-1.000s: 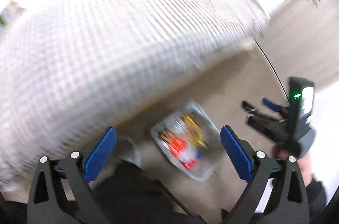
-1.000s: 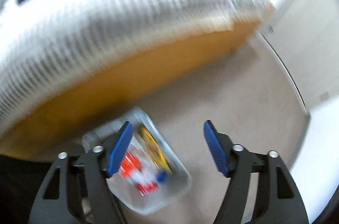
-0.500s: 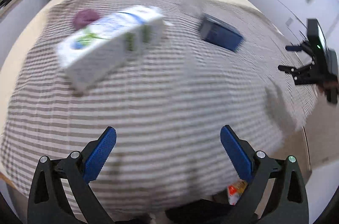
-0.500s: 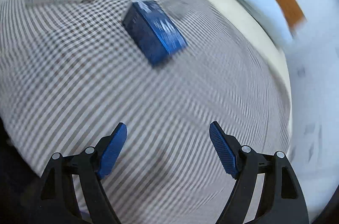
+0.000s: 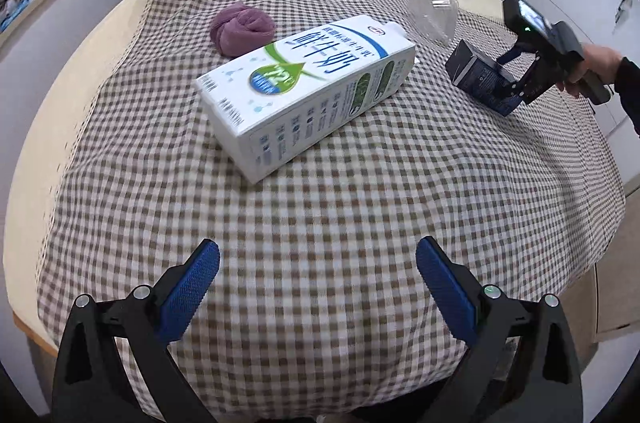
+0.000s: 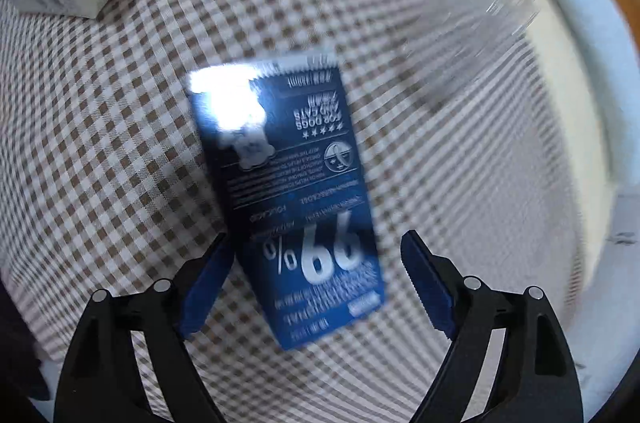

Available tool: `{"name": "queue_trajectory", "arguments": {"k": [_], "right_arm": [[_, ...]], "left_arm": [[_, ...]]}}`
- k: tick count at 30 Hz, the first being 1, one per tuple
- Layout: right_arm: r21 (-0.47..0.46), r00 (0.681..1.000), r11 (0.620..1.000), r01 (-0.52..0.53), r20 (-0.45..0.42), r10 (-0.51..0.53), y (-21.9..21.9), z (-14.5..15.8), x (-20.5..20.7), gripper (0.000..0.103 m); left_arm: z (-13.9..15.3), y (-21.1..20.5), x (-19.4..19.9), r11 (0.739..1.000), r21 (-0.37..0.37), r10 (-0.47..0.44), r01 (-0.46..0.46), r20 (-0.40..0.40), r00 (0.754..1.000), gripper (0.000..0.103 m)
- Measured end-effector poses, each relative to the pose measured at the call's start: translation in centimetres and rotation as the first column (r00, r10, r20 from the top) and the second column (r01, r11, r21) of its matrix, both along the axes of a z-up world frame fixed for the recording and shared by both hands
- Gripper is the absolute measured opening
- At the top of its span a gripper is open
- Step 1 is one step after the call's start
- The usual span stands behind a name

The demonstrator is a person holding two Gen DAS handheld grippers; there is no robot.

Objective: Collect trash
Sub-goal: 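Grasp the blue pet-supplement box with the right tool, then grasp the clear clamshell container with the left tool while the right tool holds the box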

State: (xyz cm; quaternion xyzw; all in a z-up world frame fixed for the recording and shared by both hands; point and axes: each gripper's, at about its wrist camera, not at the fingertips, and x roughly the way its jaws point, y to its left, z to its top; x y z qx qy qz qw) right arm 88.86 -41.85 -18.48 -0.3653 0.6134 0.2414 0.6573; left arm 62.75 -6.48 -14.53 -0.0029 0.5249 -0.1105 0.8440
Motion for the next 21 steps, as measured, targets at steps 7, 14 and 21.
{"name": "queue_trajectory", "arguments": {"k": [7, 14, 21], "right_arm": [[0.316, 0.973, 0.938, 0.139, 0.131, -0.188, -4.8, 1.3, -3.0, 0.064], [0.474, 0.631, 0.741, 0.475, 0.403, -0.663, -12.9, 1.0, -6.0, 0.064], [0.602, 0.395, 0.592, 0.536, 0.441, -0.806, -14.8, -1.1, -7.8, 0.065]], "left_arm": [[1.8, -2.5, 2.7, 0.999, -0.016, -0.037, 0.038, 0.063, 0.997, 0.095], [4.7, -8.8, 10.8, 0.994, -0.063, -0.083, 0.094, 0.153, 0.985, 0.095], [5.5, -18.5, 21.2, 0.991, -0.085, -0.078, 0.102, 0.243, 0.967, 0.095]]}}
